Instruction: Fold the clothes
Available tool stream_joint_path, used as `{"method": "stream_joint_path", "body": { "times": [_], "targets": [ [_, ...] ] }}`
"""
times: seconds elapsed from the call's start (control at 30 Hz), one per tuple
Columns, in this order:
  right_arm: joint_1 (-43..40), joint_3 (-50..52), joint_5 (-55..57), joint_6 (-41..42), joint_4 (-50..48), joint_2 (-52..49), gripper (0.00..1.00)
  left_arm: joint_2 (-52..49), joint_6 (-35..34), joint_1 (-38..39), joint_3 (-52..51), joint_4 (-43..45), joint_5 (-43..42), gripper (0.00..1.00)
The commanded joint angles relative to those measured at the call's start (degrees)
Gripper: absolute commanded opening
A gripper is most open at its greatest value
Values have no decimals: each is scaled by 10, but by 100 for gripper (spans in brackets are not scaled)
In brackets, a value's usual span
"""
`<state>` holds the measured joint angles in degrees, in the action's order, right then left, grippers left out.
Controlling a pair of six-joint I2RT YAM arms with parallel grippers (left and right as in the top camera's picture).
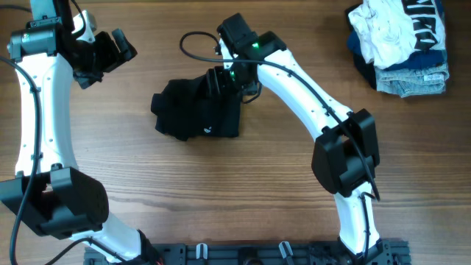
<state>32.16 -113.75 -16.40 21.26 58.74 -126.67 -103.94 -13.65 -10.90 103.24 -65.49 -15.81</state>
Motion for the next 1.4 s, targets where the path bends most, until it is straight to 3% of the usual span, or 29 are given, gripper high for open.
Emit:
{"method": "stream_joint_path", "body": {
  "times": [0.0,0.03,0.07,0.27,0.33,0.4,0.43,0.67,0.97,1.17,1.2,1.27,1.37],
  "targets": [
    [-2,0,-3,-3,-3,-11,54,-5,-1,-2,-2,-2,5,100],
    [-1,0,-4,-3,-3,-11,41,-5,-1,-2,-2,-2,5,100],
    [-1,0,-4,-11,-3,-11,35,-5,-1,-2,-2,-1,5,100],
    [0,0,-17,-35,10,-18,31,-5,-1,-2,-2,-2,16,100],
    [1,0,-19,-48,21,-22,24,-5,-1,-2,-2,-2,16,100],
    [1,0,-27,-54,34,-24,8,-5,-1,-2,-2,-2,16,100],
    [1,0,-44,-70,35,-23,4,-5,-1,-2,-2,-2,16,100],
    [-68,-77,-81,-173,68,-23,4,-5,-1,-2,-2,-6,21,100],
    [-162,-89,-54,-243,48,-25,4,-5,-1,-2,-2,-6,20,100],
    [-156,-89,-95,-242,139,-22,6,-5,-1,-2,-2,-12,20,100],
    [-156,-89,-103,-245,154,-19,12,-5,-1,-2,-2,-14,20,100],
    [-155,-89,-102,-281,161,-7,34,-5,-1,-2,-2,-14,20,100],
    [-154,-89,-81,-302,136,25,53,-5,-1,-2,-2,-14,23,100]
  ]
}}
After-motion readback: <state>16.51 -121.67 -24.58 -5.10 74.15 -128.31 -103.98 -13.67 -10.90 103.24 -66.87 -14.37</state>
